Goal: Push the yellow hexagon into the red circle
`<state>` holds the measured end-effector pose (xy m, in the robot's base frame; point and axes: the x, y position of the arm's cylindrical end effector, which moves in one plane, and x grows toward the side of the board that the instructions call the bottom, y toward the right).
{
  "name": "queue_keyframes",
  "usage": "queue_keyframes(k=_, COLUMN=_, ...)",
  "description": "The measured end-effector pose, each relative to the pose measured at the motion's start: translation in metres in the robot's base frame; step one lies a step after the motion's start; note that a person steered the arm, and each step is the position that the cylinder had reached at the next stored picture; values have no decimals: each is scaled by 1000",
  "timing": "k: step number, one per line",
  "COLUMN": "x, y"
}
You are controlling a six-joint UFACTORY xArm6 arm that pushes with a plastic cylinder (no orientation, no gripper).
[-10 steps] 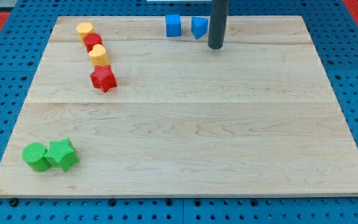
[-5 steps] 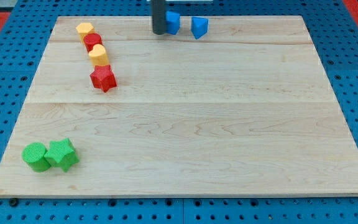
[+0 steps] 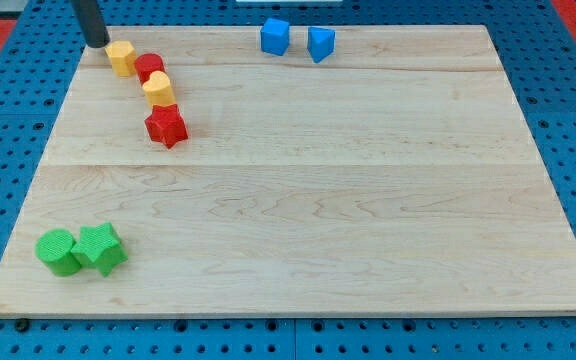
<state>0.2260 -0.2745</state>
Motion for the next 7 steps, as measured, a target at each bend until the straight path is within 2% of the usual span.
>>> queue_keyframes(k=2, x=-4, y=3)
queue_keyframes(k=3, x=30, y=7)
queue_keyframes(k=4, x=22, y=65)
queue_keyframes(k=5, x=13, y=96)
queue_keyframes(k=7, x=-9, y=90)
